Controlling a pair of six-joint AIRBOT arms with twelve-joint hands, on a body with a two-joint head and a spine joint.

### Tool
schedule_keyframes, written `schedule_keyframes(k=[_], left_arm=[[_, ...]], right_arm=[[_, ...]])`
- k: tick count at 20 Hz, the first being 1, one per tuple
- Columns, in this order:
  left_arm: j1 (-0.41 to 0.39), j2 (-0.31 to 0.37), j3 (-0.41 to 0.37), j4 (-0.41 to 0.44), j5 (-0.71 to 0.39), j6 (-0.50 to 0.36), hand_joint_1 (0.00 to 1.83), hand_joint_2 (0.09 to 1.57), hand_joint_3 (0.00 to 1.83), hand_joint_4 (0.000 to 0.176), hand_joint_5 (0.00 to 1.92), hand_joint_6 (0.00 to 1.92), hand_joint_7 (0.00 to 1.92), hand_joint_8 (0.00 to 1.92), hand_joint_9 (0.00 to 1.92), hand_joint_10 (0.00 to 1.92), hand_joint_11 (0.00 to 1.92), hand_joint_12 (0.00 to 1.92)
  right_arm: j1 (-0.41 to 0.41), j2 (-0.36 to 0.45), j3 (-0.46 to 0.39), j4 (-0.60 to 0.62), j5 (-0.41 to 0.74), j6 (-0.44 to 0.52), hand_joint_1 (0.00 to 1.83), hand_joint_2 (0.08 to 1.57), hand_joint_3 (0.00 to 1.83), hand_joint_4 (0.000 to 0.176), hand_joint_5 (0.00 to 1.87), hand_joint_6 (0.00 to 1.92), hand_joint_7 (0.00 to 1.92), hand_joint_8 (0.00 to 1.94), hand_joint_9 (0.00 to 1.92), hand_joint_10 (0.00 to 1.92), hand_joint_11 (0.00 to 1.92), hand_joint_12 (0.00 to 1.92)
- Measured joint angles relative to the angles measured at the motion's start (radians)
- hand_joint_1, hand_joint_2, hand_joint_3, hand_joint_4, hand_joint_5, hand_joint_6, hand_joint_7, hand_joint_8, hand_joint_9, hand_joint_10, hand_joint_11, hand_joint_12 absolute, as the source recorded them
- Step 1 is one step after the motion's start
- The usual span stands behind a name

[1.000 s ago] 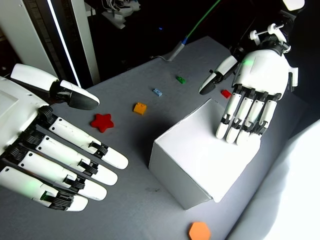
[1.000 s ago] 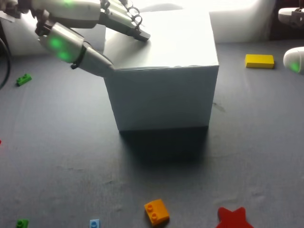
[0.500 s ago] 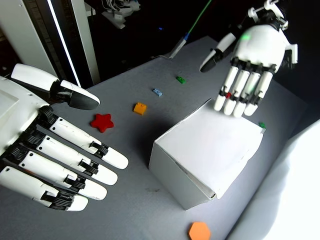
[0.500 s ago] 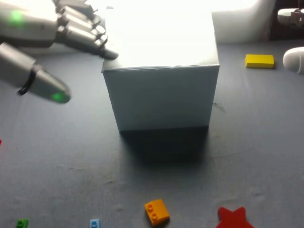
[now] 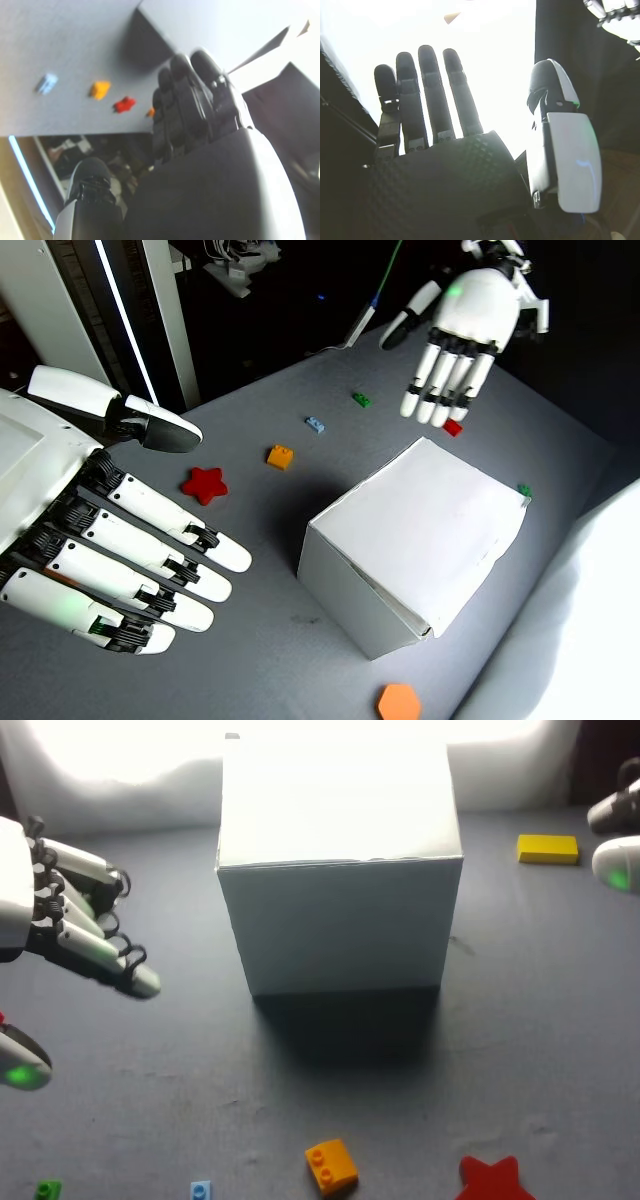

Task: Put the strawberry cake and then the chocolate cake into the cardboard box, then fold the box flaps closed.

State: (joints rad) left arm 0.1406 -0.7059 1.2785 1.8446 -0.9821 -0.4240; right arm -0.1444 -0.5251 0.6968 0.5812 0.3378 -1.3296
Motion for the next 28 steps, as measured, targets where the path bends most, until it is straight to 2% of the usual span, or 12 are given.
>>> schedule_keyframes(k=[1,3,4,5,6,8,11,12,13,14,19,28], left_arm=[[0.002,0.015,-0.024,0.0,0.01,0.003,0.18,1.25,0.0,0.0,0.83,0.04,1.0,0.06,0.74,0.73,0.35,1.49],[-0.003,0.05,-0.085,-0.02,0.016,-0.005,0.4,1.27,0.0,0.0,1.02,0.12,1.14,0.25,0.77,1.07,0.43,1.59],[-0.008,0.057,-0.117,-0.029,0.018,-0.005,0.34,1.32,0.0,0.0,0.89,1.09,1.08,0.86,0.9,1.41,0.65,1.75],[-0.011,0.064,-0.145,-0.032,0.016,-0.011,0.34,1.32,0.0,0.0,0.89,1.19,1.09,0.93,0.95,1.42,0.73,1.76],[-0.008,0.072,-0.171,-0.032,0.016,-0.016,0.31,1.33,0.0,0.0,0.9,1.33,1.08,1.19,0.99,1.55,0.83,1.81],[0.027,0.119,-0.243,-0.03,0.002,-0.019,0.2,1.41,0.01,0.0,0.98,1.77,1.1,1.68,1.09,1.84,1.05,1.92],[0.027,0.141,-0.246,-0.031,-0.005,-0.023,0.22,1.51,0.02,0.0,1.07,1.91,1.17,1.89,1.19,1.92,1.18,1.92],[0.027,0.142,-0.24,-0.031,-0.003,-0.023,0.22,1.53,0.02,0.0,1.06,1.92,1.18,1.9,1.2,1.92,1.19,1.92],[0.027,0.146,-0.233,-0.031,0.0,-0.024,0.22,1.54,0.02,0.0,1.07,1.92,1.19,1.92,1.22,1.92,1.21,1.92],[0.033,0.157,-0.232,-0.035,0.005,-0.027,0.23,1.54,0.01,0.0,1.06,1.92,1.17,1.92,1.19,1.92,1.2,1.92],[0.051,0.168,-0.2,-0.039,-0.006,-0.035,0.4,1.5,0.0,0.0,1.07,1.92,1.15,1.92,1.18,1.92,1.2,1.92],[0.035,0.165,-0.128,-0.032,-0.019,-0.05,0.45,1.47,0.0,0.0,1.03,1.92,1.1,1.92,1.12,1.92,1.17,1.92]], right_arm=[[0.0,0.0,-0.002,-0.002,0.0,0.0,0.17,1.26,0.01,0.0,0.92,0.13,1.0,0.16,0.59,1.05,0.27,1.69],[0.0,0.0,-0.005,-0.003,-0.002,0.0,0.14,1.35,0.0,0.0,0.77,0.8,0.92,0.87,0.7,1.43,0.47,1.89],[0.0,0.0,-0.005,-0.003,-0.003,0.0,0.19,1.39,0.0,0.0,0.8,1.3,1.02,1.56,0.94,1.87,0.91,1.92],[0.0,0.0,-0.005,-0.006,-0.001,0.0,0.18,1.39,0.0,0.0,0.85,1.49,1.07,1.73,1.04,1.91,1.06,1.92],[0.0,0.0,-0.005,-0.006,0.0,0.0,0.19,1.39,0.0,0.0,0.94,1.59,1.12,1.83,1.13,1.92,1.16,1.92],[0.0,0.0,-0.008,-0.008,0.0,0.0,0.29,1.44,0.01,0.0,1.07,1.71,1.25,1.94,1.31,1.92,1.33,1.92],[0.0,0.0,-0.011,-0.014,-0.001,0.001,0.41,1.53,0.01,0.0,1.16,1.91,1.34,1.94,1.4,1.92,1.43,1.92],[0.0,0.0,-0.013,-0.017,-0.001,0.001,0.42,1.53,0.0,0.056,1.19,1.92,1.35,1.94,1.42,1.92,1.47,1.92],[0.0,0.0,-0.013,-0.017,0.0,0.001,0.39,1.55,0.0,0.152,1.19,1.92,1.35,1.94,1.42,1.92,1.47,1.92],[0.0,0.0,-0.013,-0.017,0.0,0.0,0.39,1.54,0.0,0.171,1.2,1.92,1.34,1.94,1.39,1.92,1.44,1.92],[-0.001,0.002,-0.017,-0.024,-0.001,0.0,0.43,1.52,0.0,0.176,1.19,1.92,1.32,1.94,1.37,1.92,1.43,1.92],[-0.004,0.002,-0.026,-0.04,-0.008,0.0,0.51,1.47,0.0,0.176,1.14,1.92,1.26,1.94,1.3,1.92,1.35,1.92]])
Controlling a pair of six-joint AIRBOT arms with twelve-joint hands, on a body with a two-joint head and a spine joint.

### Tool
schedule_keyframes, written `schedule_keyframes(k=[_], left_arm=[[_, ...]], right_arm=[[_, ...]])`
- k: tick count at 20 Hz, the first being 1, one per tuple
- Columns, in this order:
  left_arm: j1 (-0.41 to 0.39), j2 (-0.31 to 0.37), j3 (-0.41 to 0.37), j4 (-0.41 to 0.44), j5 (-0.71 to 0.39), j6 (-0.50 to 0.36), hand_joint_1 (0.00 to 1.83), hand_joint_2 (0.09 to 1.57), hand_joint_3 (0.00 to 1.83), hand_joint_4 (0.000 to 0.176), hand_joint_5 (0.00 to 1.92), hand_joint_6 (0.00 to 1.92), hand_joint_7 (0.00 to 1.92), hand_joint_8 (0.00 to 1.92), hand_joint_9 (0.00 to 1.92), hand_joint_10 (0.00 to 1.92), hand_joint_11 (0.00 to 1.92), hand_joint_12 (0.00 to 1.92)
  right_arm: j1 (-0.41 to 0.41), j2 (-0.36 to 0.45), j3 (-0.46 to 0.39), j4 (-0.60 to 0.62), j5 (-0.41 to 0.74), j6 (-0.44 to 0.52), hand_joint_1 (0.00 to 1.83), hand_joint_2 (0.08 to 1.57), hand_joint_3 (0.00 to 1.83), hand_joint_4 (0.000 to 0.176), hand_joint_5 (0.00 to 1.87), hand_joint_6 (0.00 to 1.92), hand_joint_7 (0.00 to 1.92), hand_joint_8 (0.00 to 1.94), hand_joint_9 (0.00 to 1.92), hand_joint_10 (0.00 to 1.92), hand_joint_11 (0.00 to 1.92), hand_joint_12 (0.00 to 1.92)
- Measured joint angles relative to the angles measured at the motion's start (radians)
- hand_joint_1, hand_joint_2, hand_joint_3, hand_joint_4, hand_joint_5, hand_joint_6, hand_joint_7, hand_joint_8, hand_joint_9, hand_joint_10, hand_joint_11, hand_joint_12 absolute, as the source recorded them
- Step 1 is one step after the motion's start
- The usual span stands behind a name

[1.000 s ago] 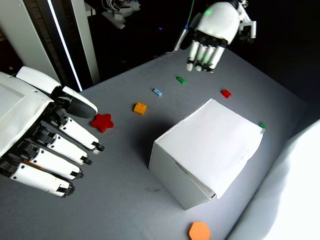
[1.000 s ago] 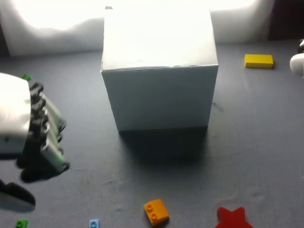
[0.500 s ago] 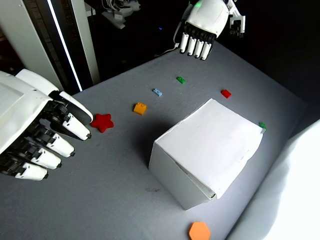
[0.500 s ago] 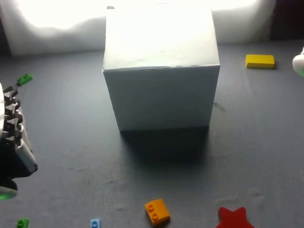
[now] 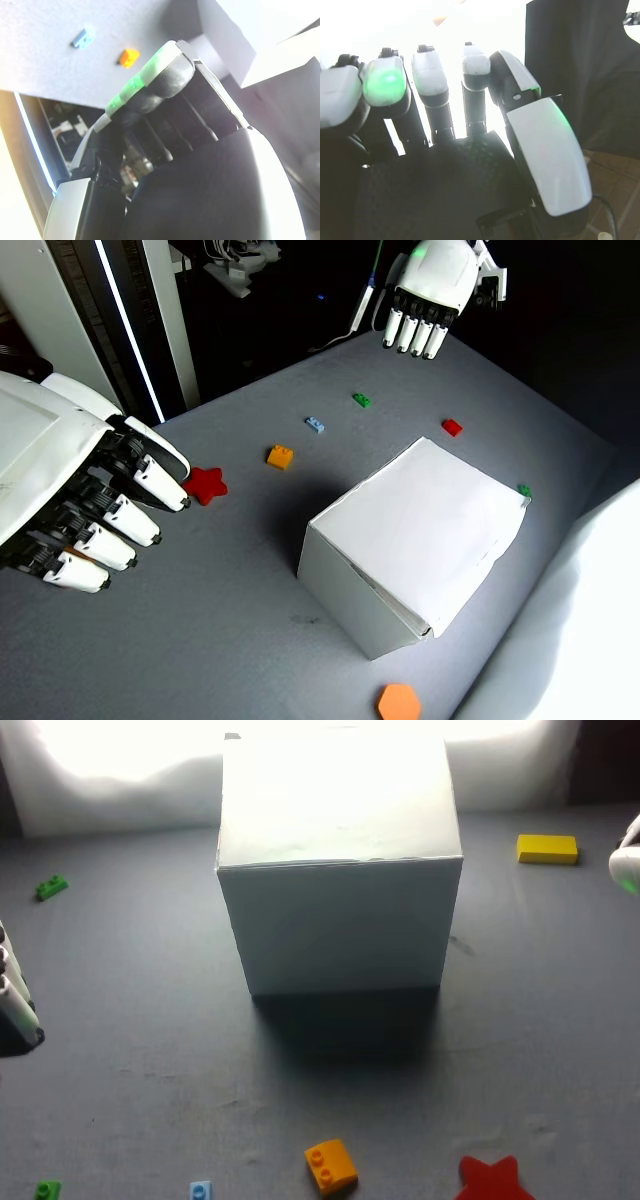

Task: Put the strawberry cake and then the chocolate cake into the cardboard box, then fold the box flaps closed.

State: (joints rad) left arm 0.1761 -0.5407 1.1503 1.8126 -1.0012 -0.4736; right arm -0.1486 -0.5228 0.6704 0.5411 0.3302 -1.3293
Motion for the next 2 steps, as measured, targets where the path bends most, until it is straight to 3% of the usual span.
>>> schedule_keyframes(k=[2], left_arm=[[-0.012,0.0,0.021,0.0,-0.004,-0.003,0.44,1.47,0.0,0.0,1.06,1.92,1.13,1.92,1.14,1.92,1.17,1.92]], right_arm=[[0.0,0.0,0.0,-0.003,-0.003,0.0,0.53,1.47,0.0,0.176,1.15,1.92,1.27,1.94,1.31,1.92,1.36,1.92]])
